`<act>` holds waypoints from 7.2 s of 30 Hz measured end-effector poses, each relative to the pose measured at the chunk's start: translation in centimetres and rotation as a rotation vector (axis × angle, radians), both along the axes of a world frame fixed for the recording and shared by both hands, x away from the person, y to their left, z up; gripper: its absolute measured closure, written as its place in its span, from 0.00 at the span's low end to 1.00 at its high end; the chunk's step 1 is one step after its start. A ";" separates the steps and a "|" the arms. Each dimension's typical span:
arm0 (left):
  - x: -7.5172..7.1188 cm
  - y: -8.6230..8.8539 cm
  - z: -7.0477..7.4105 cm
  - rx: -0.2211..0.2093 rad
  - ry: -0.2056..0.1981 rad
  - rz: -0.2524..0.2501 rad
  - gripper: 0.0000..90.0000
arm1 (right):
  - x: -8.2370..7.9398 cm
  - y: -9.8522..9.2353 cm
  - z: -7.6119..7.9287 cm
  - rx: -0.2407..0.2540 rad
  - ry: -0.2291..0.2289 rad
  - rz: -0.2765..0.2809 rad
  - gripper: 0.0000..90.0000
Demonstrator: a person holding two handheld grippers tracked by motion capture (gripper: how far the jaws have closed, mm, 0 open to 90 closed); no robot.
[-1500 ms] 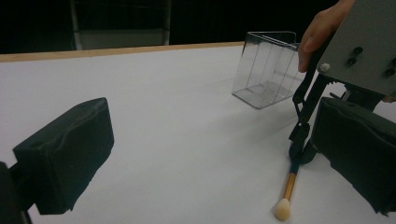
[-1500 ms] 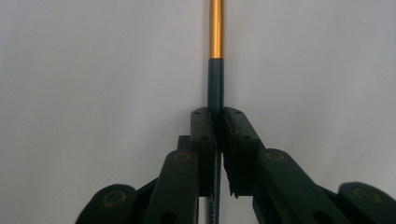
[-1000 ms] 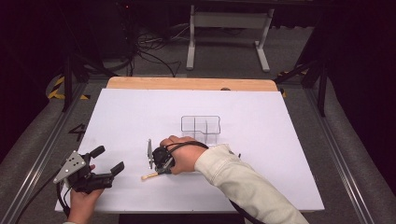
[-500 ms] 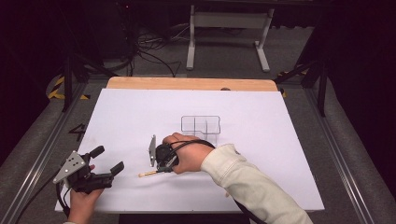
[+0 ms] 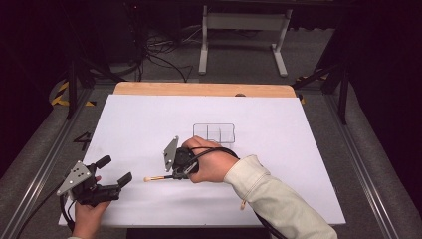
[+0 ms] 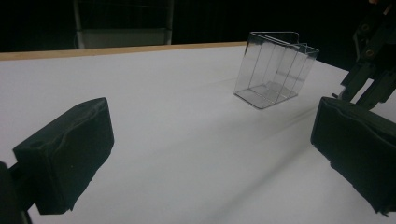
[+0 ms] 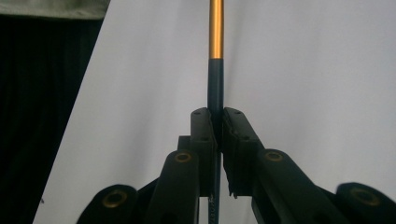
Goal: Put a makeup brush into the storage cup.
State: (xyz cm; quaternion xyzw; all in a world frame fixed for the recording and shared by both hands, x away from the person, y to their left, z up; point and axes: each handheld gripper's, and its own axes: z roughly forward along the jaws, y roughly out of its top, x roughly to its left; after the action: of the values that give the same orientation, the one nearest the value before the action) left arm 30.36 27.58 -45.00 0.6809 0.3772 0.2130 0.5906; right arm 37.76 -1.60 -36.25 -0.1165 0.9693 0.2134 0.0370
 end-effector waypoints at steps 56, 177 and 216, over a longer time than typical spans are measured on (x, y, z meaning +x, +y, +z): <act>0.1 0.0 -0.2 -0.003 0.012 0.005 0.00 | -1.2 -8.9 1.3 0.834 0.003 -0.295 0.93; 0.1 0.0 -0.2 -0.002 0.021 -0.005 0.00 | 5.2 -14.4 -4.6 1.014 -0.081 -0.836 0.93; 1.1 -1.0 -0.1 -0.001 0.018 -0.030 0.00 | 2.2 -18.6 -0.5 1.116 -0.058 -0.757 0.04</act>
State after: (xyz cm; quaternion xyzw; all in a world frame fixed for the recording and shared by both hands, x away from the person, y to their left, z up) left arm 31.49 26.62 -45.15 0.6880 0.3724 0.1978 0.5906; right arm 39.97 -20.17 -36.70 0.2620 0.6863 0.6514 0.1900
